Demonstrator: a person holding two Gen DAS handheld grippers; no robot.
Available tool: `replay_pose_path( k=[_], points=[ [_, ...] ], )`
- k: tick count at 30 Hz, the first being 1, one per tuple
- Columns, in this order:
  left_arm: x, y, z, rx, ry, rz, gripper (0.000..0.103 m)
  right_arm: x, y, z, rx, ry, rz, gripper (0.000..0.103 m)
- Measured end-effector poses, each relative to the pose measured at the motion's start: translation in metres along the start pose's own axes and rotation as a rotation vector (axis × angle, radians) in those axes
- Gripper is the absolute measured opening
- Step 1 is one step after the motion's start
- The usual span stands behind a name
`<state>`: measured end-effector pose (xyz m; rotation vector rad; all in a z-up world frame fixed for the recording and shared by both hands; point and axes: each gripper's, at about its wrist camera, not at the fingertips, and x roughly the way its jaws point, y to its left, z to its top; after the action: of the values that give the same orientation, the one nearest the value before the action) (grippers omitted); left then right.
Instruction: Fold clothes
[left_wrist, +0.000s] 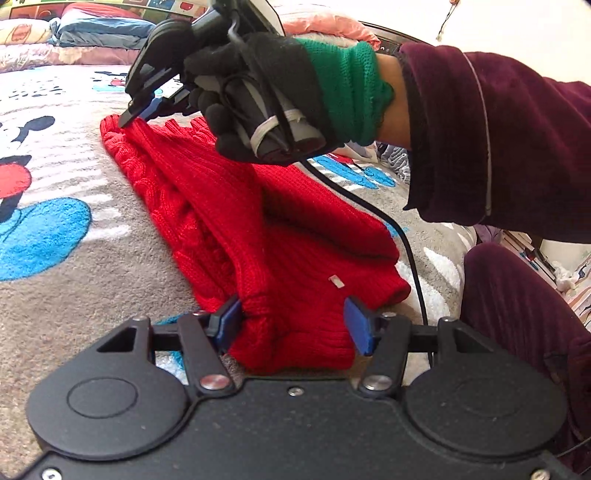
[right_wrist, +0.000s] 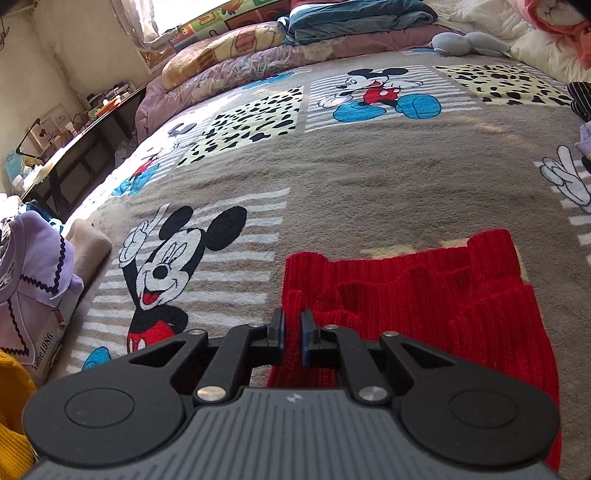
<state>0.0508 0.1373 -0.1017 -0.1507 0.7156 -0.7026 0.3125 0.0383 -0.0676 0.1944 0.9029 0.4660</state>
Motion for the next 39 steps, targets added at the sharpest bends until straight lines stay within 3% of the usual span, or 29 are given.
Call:
replay_pose_path(
  k=[7, 10, 14, 20, 21, 24, 28, 32, 37, 39],
  points=[
    [0.001, -0.003, 0.002, 0.036, 0.019, 0.015, 0.058, 0.001, 0.0, 0.001, -0.024, -0.007, 0.011, 0.023],
    [0.001, -0.004, 0.004, 0.047, 0.026, 0.027, 0.058, -0.024, -0.005, 0.007, -0.024, -0.066, 0.057, 0.034],
    [0.001, -0.007, 0.005, 0.063, 0.034, 0.046, 0.059, -0.062, -0.006, 0.0, -0.138, -0.098, 0.102, 0.034],
    [0.005, -0.012, 0.005, 0.075, 0.041, 0.07, 0.062, -0.116, 0.0, -0.066, -0.34, -0.059, 0.176, 0.034],
    [0.005, -0.012, 0.005, 0.078, 0.043, 0.075, 0.062, -0.118, 0.003, -0.08, -0.395, -0.047, 0.162, 0.031],
    [0.008, -0.016, 0.006, 0.091, 0.055, 0.09, 0.063, -0.093, 0.015, -0.118, -0.641, 0.014, 0.012, 0.03],
    [0.001, -0.024, 0.009, 0.133, 0.064, 0.141, 0.063, -0.098, 0.011, -0.111, -0.579, -0.012, 0.051, 0.031],
    [-0.015, -0.029, 0.014, 0.175, -0.007, 0.232, 0.063, -0.126, 0.005, -0.106, -0.498, -0.07, 0.115, 0.031],
    [-0.017, -0.035, 0.03, 0.197, -0.14, 0.219, 0.063, -0.151, -0.023, -0.109, -0.316, -0.101, 0.189, 0.032],
    [-0.007, -0.034, 0.034, 0.198, -0.151, 0.199, 0.063, -0.158, -0.039, -0.111, -0.215, -0.108, 0.223, 0.032]
  ],
)
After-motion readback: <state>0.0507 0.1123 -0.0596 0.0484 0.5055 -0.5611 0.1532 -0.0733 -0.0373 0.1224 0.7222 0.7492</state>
